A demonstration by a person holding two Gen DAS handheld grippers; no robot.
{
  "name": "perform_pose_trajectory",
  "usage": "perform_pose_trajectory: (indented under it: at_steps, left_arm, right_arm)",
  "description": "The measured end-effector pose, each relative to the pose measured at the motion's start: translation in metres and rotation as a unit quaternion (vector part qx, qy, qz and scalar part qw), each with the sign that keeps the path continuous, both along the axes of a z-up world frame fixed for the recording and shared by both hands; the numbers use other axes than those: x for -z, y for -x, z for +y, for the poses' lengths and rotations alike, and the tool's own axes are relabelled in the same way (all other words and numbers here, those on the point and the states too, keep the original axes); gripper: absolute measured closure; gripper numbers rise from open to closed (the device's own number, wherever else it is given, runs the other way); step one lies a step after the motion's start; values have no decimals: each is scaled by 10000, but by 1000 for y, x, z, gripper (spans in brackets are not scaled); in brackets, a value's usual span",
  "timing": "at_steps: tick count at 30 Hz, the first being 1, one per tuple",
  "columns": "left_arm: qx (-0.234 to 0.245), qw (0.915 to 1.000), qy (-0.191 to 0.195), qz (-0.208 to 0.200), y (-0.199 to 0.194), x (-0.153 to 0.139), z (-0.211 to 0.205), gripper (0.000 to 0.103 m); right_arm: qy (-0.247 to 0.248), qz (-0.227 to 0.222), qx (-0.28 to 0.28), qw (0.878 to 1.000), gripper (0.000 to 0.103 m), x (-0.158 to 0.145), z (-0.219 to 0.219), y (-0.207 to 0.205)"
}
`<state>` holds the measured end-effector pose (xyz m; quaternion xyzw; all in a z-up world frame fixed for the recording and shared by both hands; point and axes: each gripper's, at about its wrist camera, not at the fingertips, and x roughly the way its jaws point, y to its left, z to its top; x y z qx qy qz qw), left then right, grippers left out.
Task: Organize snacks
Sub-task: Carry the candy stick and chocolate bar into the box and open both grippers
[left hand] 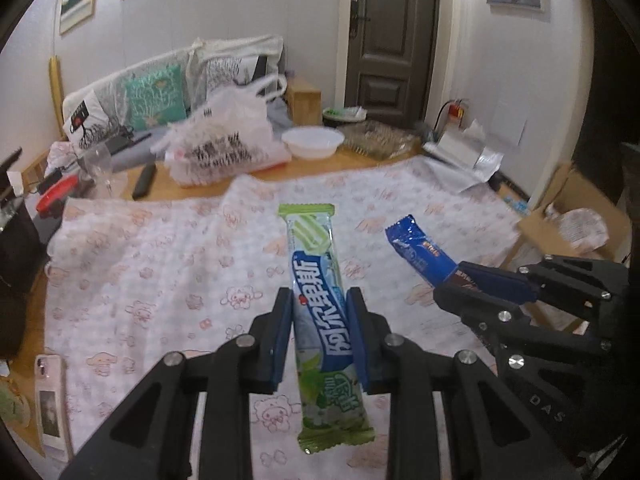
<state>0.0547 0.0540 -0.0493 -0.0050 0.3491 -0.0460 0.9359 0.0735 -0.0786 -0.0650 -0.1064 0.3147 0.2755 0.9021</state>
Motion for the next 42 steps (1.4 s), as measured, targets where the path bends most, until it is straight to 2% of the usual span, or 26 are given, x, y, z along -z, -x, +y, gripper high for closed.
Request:
perform_pose_trajectory:
  at_steps: [4, 9, 15, 19, 24, 29, 34, 42]
  left_arm:
    - [149, 9995, 87, -260, 19, -30, -15, 79]
    - [476, 9972, 122, -569, 32, -65, -54, 79]
    - [1061, 9914, 177, -748, 26, -94, -124, 79]
    - [1514, 9855, 338, -692, 12, -101, -175, 79]
    - [1892, 9796, 456, -510, -9, -97, -231, 79]
    - [2102, 9765, 436, -217, -30, -78, -276, 79]
    - [2095, 9765, 491, 137, -53, -56, -288, 79]
    - [2071, 9755, 592, 440, -71, -31, -297, 79]
  right_arm:
    - [-147, -239, 78, 9996, 89, -22, -18, 15]
    - [-453, -531, 316, 9971, 89, -50, -63, 30]
    - [-703, -678, 772, 9922, 89, -64, -134, 32]
    - [-776, -746, 1087, 9882, 89, -67, -182, 29]
    - [-712, -733, 1498, 9834, 89, -65, -237, 18]
    - [-568, -583, 1691, 9822, 89, -53, -270, 5]
    - [-348, -399, 1775, 9827, 89, -38, -290, -11]
    - [-120, -313, 1579, 9869, 89, -38, -296, -26]
